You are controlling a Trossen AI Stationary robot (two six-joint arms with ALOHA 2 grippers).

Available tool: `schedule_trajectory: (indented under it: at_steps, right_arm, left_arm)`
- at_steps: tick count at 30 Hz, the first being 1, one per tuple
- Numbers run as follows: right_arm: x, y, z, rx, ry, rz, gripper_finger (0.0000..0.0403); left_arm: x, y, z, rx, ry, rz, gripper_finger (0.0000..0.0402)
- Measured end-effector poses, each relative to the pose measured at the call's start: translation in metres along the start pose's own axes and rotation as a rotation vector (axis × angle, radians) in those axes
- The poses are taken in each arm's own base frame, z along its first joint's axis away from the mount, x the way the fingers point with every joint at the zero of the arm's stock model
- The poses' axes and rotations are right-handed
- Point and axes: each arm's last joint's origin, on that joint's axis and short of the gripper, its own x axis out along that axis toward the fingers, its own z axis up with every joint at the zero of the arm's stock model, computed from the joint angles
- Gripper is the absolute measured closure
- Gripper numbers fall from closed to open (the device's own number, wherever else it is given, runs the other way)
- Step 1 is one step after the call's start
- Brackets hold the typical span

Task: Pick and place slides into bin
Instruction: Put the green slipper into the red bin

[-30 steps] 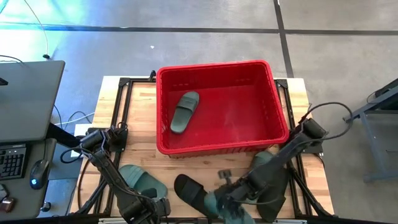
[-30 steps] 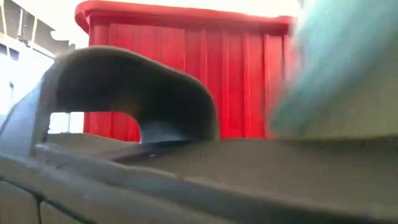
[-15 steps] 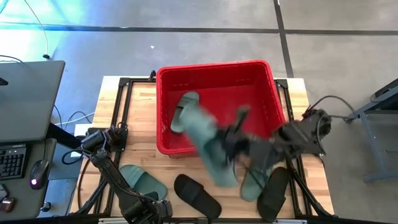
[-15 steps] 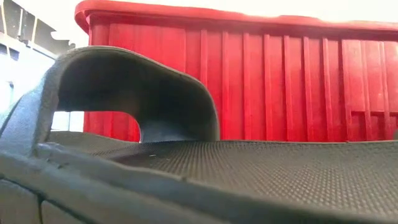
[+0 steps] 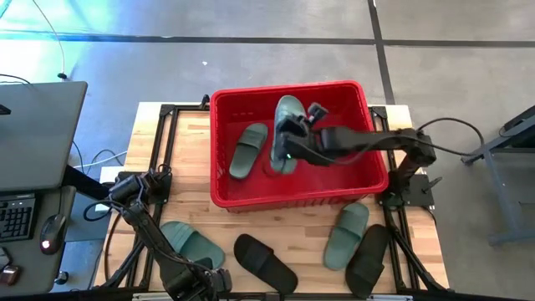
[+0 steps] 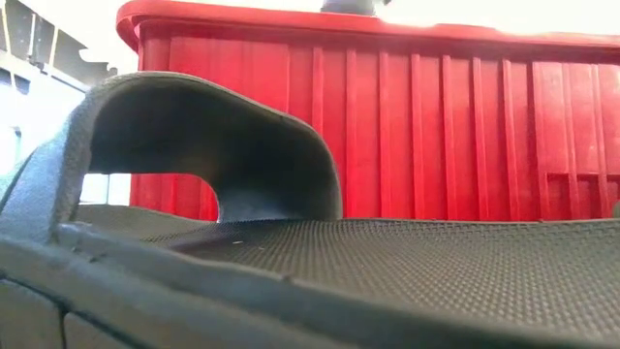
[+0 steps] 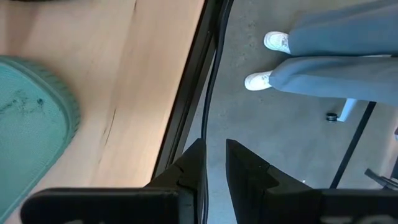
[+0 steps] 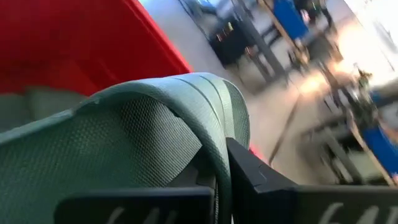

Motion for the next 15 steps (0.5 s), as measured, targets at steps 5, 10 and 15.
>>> schedule_trajectory:
  at_steps: [5, 10, 15]
  right_arm:
    - [0.061, 0.015, -0.02, 0.139, 0.049, 0.116, 0.0403]
    - [0.105, 0.024, -0.046, 0.17, 0.074, 0.153, 0.0403]
    - [0.14, 0.042, -0.081, 0.087, 0.213, 0.187, 0.0403]
  left_arm:
    - [0.0, 0.001, 0.0, 0.005, -0.013, 0.016, 0.0353]
    - [0.0, 0.002, 0.002, 0.008, -0.066, 0.034, 0.0353]
    - [0.0, 0.004, 0.002, 0.009, -0.09, 0.066, 0.0353]
